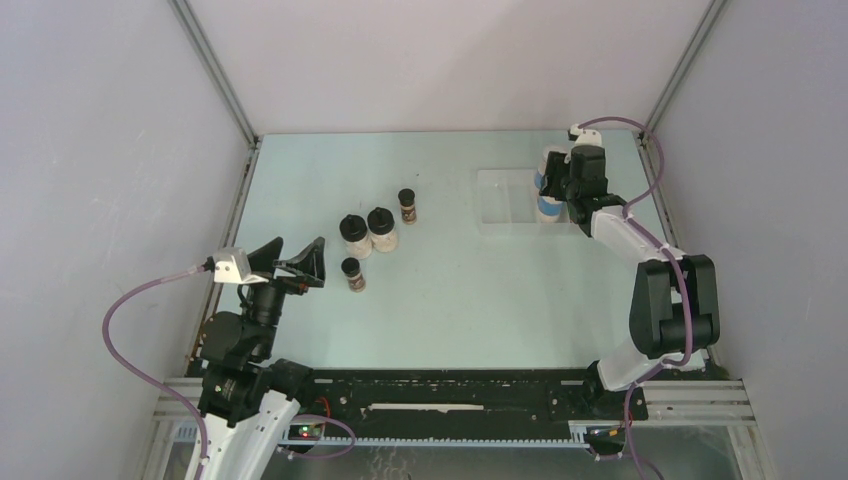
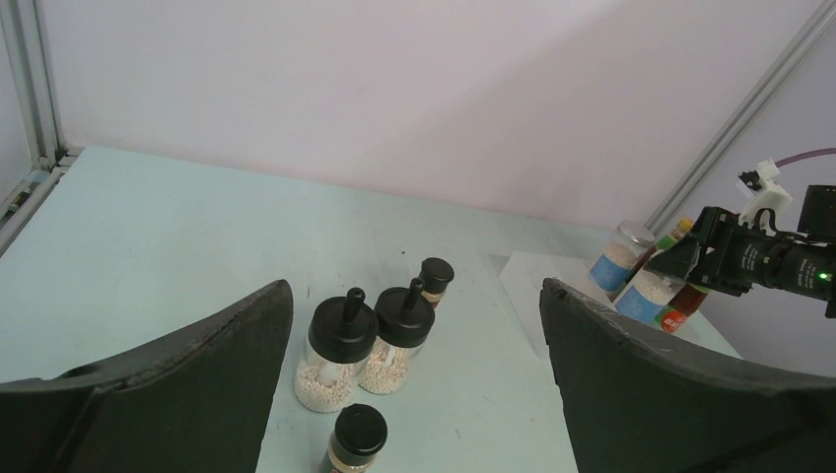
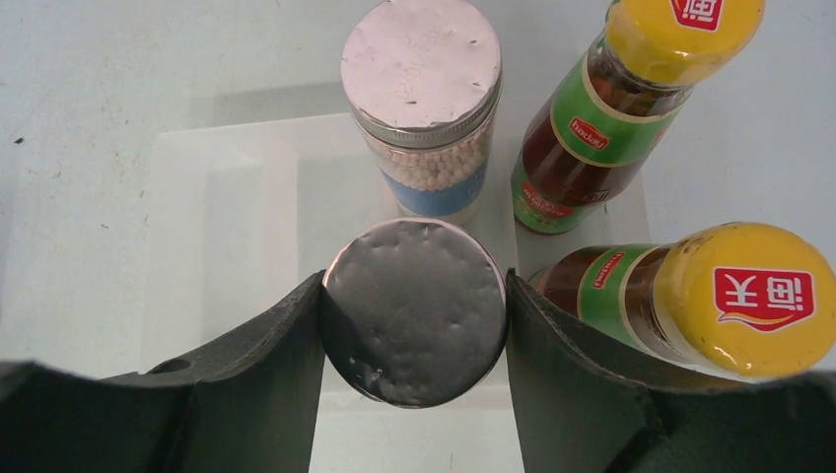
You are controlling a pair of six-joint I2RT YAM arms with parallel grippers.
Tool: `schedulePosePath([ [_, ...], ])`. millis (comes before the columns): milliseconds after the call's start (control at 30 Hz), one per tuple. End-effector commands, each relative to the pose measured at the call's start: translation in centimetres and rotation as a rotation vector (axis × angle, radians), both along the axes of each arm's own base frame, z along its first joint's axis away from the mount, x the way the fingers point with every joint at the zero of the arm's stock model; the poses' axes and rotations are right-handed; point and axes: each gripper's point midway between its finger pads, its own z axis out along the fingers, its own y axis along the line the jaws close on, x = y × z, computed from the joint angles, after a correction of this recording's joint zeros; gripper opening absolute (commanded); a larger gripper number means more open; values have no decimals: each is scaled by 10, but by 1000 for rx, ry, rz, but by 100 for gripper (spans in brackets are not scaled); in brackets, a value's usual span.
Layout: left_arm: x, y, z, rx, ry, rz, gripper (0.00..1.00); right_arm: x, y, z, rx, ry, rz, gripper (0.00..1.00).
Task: Organize the condiment bottles
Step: Place the bottle in the storage box.
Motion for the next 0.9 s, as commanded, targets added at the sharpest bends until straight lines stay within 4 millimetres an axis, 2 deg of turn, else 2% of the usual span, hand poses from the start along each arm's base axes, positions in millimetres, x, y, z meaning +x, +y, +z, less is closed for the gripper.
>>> schedulePosePath([
  [0, 1, -1, 0, 9, 0, -3, 100, 14, -1, 25, 27, -106, -20, 0],
  [533, 1, -1, 0, 8, 0, -3, 100, 11, -4, 13, 31, -78, -45, 0],
  [600, 1, -1, 0, 8, 0, -5, 100, 11, -4, 12, 28, -75, -50, 7],
  [867, 1, -2, 0, 7, 0, -7, 100, 9, -3, 11, 18, -67, -62, 46],
])
